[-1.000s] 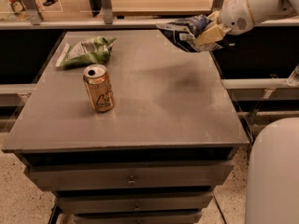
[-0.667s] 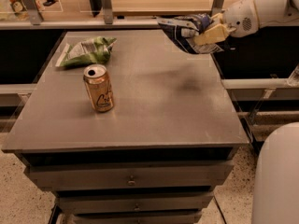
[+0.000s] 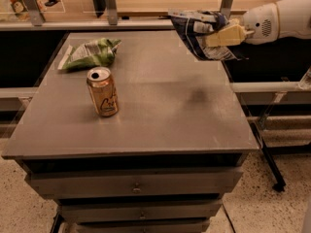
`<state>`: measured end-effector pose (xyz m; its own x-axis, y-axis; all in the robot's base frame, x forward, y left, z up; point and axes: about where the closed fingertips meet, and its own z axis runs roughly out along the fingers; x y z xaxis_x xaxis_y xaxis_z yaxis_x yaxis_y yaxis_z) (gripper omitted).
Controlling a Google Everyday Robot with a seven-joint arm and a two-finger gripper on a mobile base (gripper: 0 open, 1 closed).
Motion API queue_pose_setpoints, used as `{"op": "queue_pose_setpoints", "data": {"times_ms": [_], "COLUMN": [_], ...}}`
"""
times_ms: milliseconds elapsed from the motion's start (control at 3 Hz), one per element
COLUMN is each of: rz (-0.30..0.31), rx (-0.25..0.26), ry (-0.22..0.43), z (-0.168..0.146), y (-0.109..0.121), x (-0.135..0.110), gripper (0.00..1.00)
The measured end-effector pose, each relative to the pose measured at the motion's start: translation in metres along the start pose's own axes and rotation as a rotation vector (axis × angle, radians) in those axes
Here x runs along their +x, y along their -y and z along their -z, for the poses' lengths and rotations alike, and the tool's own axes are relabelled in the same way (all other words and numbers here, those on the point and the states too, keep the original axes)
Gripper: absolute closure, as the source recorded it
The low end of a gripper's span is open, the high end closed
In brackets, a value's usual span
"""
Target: Pick blue chip bag
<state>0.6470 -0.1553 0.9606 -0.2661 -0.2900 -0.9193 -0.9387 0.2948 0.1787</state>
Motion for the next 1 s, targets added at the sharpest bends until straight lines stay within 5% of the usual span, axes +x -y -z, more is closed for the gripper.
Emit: {"op": "queue_pose_setpoints", "data": {"times_ms": [667, 1000], "rz": [-0.094, -0.106], "rx": [0.055, 0.029], "ry": [0.179, 0.231], "z": [-0.003, -0.018], "y": [-0.044, -0.061], "x": [0.002, 0.008], "gripper": [1.00, 1.00]}}
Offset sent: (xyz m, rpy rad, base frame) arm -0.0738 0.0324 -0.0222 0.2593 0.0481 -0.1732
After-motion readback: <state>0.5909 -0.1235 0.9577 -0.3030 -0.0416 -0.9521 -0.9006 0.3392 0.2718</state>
